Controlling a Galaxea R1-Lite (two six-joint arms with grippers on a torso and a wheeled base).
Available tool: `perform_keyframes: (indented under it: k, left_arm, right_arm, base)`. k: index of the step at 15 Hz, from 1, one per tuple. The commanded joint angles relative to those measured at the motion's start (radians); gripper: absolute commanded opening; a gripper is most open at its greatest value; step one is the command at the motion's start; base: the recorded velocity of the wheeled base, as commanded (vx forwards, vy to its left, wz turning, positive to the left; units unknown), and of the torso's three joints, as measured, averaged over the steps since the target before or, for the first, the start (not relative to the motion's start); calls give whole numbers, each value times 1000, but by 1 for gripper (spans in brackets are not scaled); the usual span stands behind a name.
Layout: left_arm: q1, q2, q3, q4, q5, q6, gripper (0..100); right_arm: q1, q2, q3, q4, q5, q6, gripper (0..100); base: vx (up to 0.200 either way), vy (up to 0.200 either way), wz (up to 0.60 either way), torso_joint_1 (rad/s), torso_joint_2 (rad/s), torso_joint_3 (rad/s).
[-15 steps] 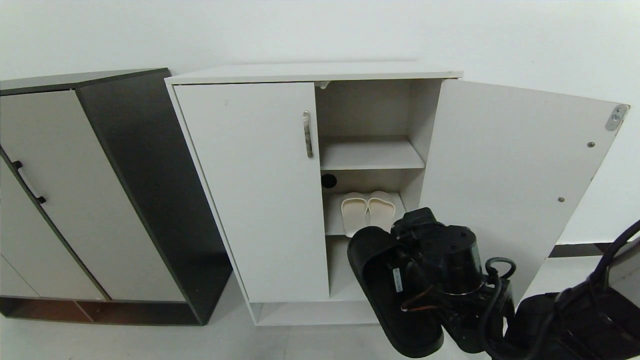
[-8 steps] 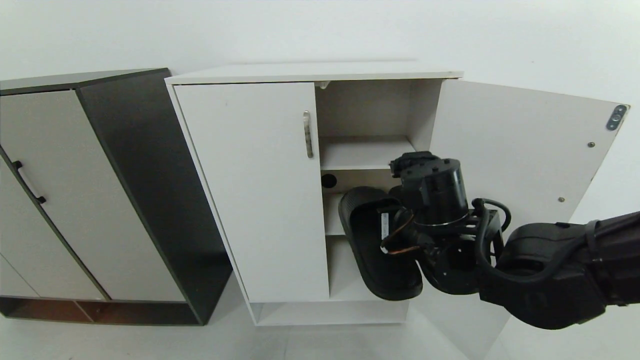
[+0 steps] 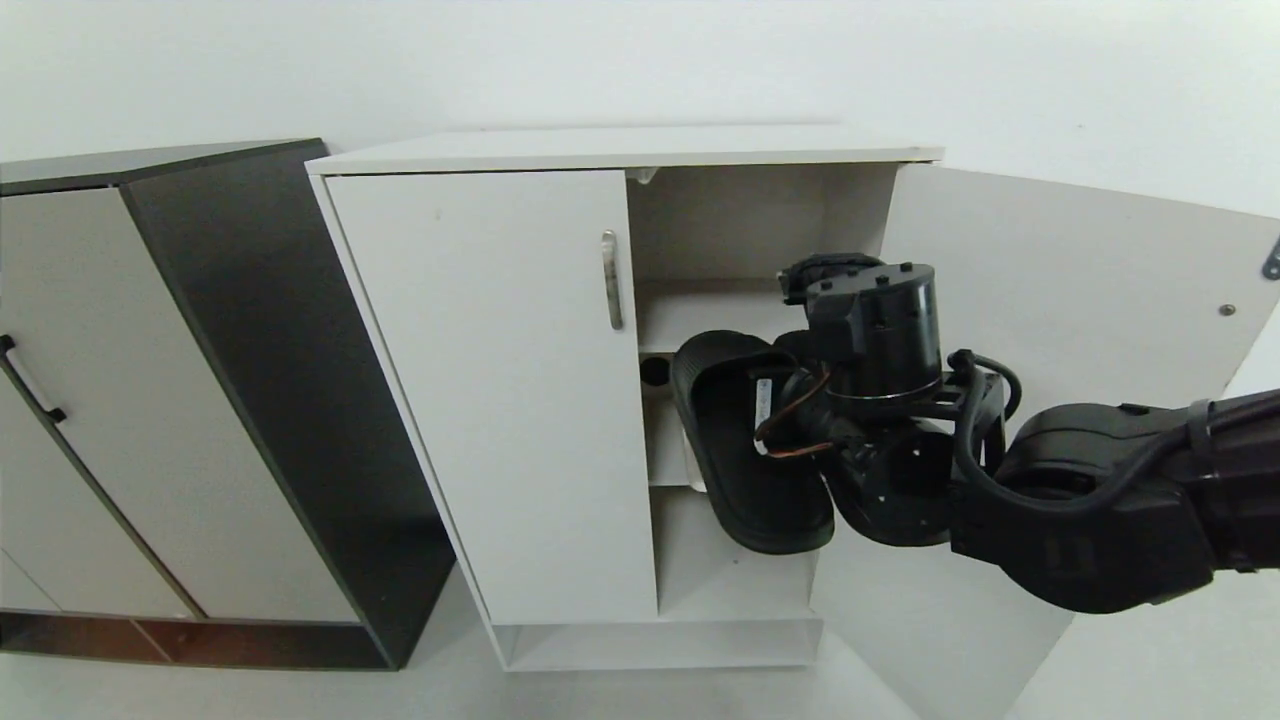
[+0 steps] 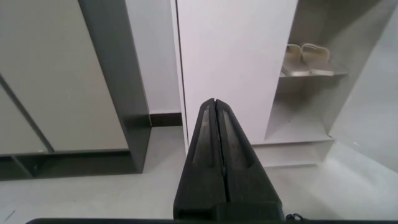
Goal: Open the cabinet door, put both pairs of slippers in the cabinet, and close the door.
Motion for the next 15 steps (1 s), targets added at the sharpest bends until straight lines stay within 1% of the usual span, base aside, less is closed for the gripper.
perform_keyframes:
  k: [1, 6, 9, 11, 14, 15]
  left_arm:
    - [1, 2, 0, 0, 1, -1, 0]
    - [1, 0, 0, 0, 1, 1, 0]
    - [1, 2, 0, 0, 1, 1, 0]
    - [1, 0, 0, 0, 1, -1, 0]
    - [1, 0, 0, 0, 1, -1, 0]
    - [1, 0, 0, 0, 1, -1, 0]
  right_arm:
    - [-4, 3, -13, 0, 0, -2, 0]
    - [-17, 34, -31, 0, -3, -4, 0]
    - [-17, 86, -73, 3, -8, 1, 0]
    - [-17, 103, -97, 37, -17, 7, 0]
    - [-29, 117, -113, 41, -19, 12, 0]
    - [-32, 117, -113, 41, -19, 12, 0]
  base:
    - [200, 0, 0, 2, -2, 2]
    - [200, 0, 0, 4, 2, 1]
    - [200, 0, 0, -1, 1, 5]
    - [200, 0, 0, -2, 0, 0]
    - [200, 0, 0, -1, 5, 2]
    - [0, 0, 0, 0, 0, 0]
